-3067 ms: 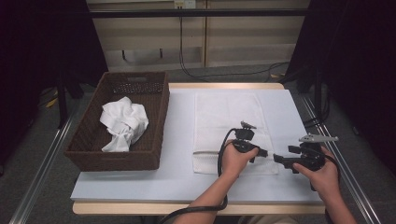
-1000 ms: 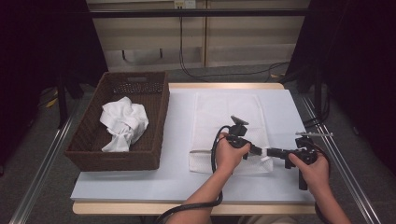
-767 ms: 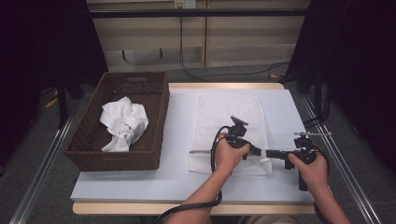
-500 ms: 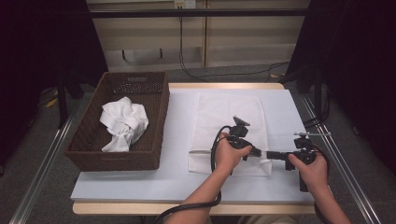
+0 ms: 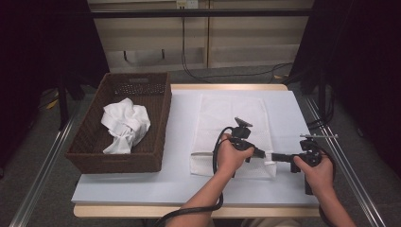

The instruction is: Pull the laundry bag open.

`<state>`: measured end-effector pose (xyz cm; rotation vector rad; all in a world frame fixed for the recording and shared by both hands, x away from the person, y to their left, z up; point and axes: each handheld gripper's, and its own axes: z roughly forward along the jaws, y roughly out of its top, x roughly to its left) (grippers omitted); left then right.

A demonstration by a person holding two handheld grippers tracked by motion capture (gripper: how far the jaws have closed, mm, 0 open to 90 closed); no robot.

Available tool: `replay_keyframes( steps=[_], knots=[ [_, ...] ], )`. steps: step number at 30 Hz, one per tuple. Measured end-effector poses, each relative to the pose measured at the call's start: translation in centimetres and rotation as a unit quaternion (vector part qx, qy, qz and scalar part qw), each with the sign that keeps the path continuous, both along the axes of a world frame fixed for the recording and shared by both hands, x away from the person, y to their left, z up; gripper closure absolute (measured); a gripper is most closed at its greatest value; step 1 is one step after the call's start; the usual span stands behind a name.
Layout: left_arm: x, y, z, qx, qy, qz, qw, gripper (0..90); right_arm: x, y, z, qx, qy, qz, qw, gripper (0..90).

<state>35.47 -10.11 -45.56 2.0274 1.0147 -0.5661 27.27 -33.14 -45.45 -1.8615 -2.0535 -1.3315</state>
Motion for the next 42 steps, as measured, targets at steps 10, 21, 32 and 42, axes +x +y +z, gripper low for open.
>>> replay_keyframes(
  steps=[10, 21, 32, 42],
  knots=[
    [-0.11, 0.2, 0.05, 0.006, 0.006, -0.002, 1.0, 86.9, -0.05, 0.32, -0.08, -0.007, 0.005, -0.001, 1.0, 87.7],
    [-0.11, 0.32, 0.09, 0.005, 0.006, -0.003, 1.0, 86.9, -0.03, 0.29, -0.14, -0.004, 0.008, 0.0, 1.0, 87.8],
    [-0.1, 0.26, 0.47, 0.013, 0.003, -0.013, 0.9998, 86.9, -0.02, 0.11, -0.01, 0.017, 0.003, 0.009, 0.9998, 84.6],
    [-0.08, 0.16, 0.33, 0.005, 0.015, -0.01, 0.9998, 86.9, 0.18, 0.71, -0.18, 0.02, 0.007, 0.018, 0.9996, 84.3]
  ],
)
